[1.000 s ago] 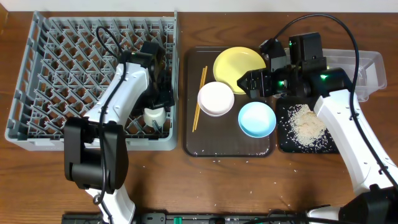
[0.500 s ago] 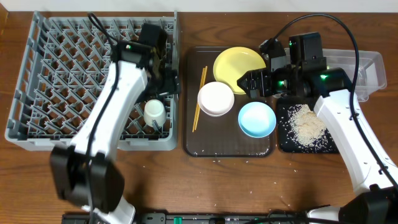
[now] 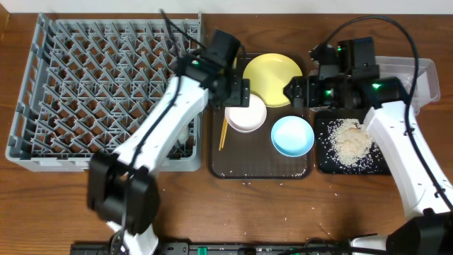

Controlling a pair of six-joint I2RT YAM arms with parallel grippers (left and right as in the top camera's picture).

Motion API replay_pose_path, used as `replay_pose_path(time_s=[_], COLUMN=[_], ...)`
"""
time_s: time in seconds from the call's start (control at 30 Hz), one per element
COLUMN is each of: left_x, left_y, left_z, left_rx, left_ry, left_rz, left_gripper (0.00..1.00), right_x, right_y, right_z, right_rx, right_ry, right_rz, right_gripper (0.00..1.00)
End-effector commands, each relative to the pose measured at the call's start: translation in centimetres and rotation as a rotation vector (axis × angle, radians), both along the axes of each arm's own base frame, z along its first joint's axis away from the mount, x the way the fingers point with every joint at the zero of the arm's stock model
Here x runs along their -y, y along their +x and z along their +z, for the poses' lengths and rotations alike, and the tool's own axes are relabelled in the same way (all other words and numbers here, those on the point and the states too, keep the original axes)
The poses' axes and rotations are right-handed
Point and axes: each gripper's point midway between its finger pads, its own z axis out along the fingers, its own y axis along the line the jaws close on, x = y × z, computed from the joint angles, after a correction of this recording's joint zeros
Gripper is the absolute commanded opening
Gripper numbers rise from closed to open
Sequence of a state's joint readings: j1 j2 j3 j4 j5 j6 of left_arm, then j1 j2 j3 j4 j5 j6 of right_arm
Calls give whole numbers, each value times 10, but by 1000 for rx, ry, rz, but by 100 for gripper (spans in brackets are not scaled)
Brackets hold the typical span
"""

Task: Sort waste into correct bins and load items into the dishwasher
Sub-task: 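Move the left gripper to the white bowl and grasp its rim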

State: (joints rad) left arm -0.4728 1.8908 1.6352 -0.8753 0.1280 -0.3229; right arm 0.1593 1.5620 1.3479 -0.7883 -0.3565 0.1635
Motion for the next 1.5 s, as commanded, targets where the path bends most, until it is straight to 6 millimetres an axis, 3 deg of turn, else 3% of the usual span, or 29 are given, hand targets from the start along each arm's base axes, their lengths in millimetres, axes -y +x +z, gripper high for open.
replay_pose_path(time_s=[0.0,0.2,0.47,0.6,0.8,1.03,1.2,1.33,1.37,1.47], left_x=[2,7,2,2,2,2,2,2,2,2], left_y=[8,19,10,9,9,10,10,10,10,10], left_z=[-25,-60,-95,-97,-97,-108,-112,-112,-112,-112], left_rx=[-12,-32,-113,-120,-120,-133,-140,-140,-140,-140], left_ry=[41,64,115,118,117,121,122,122,122,122], left_rz=[-70,-103,-148,-147,-147,-143,-136,-136,-136,-136], left_gripper=[91,91,80,57,49,32,27,19,10,8], right_x=[11,12,11,12,15,15,16,16,16,16], right_y=[1,1,0,0,1,1,2,2,2,2], right_z=[4,4,4,3,2,2,2,2,2,2], right_rx=[0,-4,-6,-5,-4,-2,-2,0,1,1], right_ry=[-2,-3,-3,-7,-22,-22,-29,-28,-28,-28], right_rz=[-49,-49,-48,-50,-60,-61,-64,-64,-64,-64], right_gripper=[89,90,91,91,92,92,92,92,93,92])
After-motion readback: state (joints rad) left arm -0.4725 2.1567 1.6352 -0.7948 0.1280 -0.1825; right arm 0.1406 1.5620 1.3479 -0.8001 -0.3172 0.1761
